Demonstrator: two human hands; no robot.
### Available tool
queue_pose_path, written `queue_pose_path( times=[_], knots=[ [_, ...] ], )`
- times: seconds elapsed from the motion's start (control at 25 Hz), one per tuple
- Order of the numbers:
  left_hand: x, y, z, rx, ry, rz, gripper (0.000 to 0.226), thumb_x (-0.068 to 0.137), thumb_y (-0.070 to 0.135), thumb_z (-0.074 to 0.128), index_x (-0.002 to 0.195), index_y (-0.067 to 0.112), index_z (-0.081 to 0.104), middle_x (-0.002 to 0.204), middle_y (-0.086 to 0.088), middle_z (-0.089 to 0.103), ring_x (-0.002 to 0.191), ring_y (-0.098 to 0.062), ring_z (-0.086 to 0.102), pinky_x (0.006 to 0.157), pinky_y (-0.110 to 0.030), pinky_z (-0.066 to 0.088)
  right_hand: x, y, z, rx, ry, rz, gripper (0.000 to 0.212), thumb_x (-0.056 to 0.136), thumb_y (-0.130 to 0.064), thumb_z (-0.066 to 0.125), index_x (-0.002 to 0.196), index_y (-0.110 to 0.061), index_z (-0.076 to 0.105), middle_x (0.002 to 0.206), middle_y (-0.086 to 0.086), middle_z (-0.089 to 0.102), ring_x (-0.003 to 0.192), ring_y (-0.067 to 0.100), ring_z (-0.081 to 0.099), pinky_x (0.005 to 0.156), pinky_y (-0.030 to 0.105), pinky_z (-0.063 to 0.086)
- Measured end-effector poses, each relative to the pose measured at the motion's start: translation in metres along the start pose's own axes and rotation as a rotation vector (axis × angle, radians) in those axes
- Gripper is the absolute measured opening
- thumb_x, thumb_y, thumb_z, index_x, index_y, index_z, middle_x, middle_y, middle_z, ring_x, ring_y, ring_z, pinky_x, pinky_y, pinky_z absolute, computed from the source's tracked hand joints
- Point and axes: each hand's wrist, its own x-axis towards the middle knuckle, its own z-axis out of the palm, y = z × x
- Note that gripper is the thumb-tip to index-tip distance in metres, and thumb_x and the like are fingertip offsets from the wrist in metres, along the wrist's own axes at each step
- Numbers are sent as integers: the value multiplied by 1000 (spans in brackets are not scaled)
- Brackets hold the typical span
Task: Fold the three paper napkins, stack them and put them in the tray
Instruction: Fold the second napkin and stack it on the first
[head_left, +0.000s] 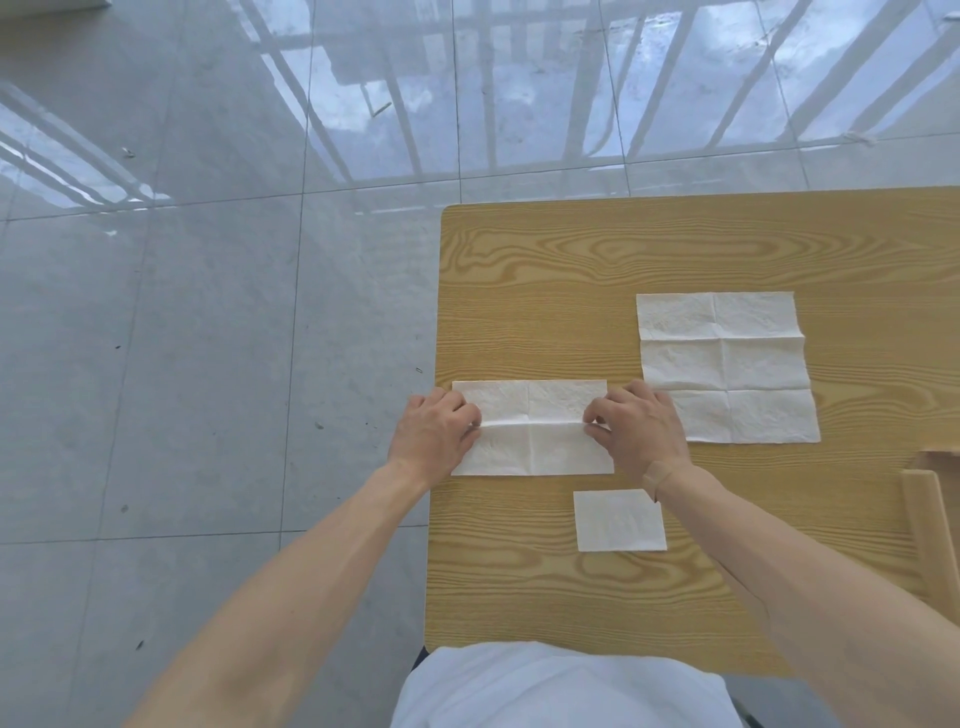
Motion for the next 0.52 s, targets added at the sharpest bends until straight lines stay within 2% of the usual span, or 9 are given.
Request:
queue_pose_path(
  times=[0.24,0.4,0.52],
  knots=[
    [7,1,-15,-60,118,-9,4,89,15,68,85,14,69,87,-2,66,86,-27,59,78,-41,45,4,3,-15,62,75,-30,10,91,-31,62,91,-25,70,90,-6,68,100,21,50,83,35,37],
    [16,-1,-33,-67,284,10,6,84,9,71,83,14,69,83,-1,65,81,-26,58,72,-39,45,8,3,-30,105,303,-90,4,85,-19,71,81,-19,70,81,-3,68,89,27,56,76,38,39],
    [15,0,-35,-44,364,51,4,85,11,68,84,15,67,85,0,64,81,-24,56,69,-37,44,3,4,-31,77,447,-110,5,84,-17,72,80,-17,70,79,-2,67,85,28,58,72,41,43]
  ],
)
